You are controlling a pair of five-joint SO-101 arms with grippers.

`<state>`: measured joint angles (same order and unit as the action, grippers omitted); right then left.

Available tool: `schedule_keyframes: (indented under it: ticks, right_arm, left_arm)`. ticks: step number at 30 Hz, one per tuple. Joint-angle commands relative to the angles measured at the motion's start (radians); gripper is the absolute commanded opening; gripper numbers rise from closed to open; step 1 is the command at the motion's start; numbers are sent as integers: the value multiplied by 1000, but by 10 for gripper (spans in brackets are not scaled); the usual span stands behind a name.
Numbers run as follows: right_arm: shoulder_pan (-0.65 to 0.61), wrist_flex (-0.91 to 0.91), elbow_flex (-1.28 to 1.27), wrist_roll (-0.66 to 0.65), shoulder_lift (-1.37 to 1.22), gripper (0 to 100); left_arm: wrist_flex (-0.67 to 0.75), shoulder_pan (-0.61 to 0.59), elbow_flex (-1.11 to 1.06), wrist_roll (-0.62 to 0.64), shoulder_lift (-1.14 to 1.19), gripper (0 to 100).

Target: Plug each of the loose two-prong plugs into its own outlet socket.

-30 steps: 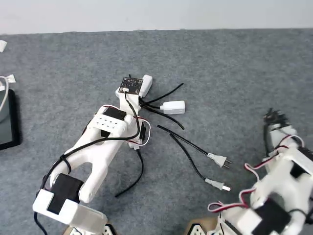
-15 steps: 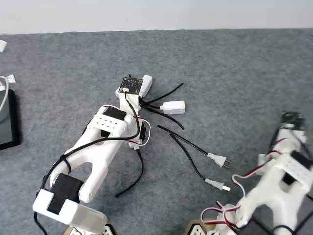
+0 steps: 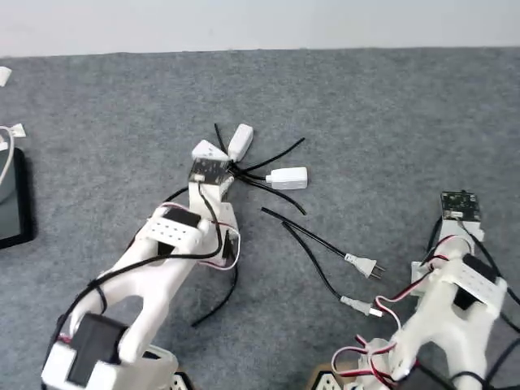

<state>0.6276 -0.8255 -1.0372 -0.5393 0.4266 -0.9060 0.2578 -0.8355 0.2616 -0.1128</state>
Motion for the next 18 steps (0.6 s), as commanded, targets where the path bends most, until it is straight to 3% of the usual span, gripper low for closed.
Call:
schedule_keyframes:
  ticks: [1, 9, 18]
  right_arm:
    - [-38, -21, 44, 8, 41, 9]
    - [-147, -148, 207, 91, 41, 9]
    - [-394, -180, 299, 278, 41, 9]
  left_arm:
    - [12, -6, 8, -11, -64, 16]
    - [14, -5, -53, -72, -193, 16]
    - [17, -5, -222, -77, -588, 16]
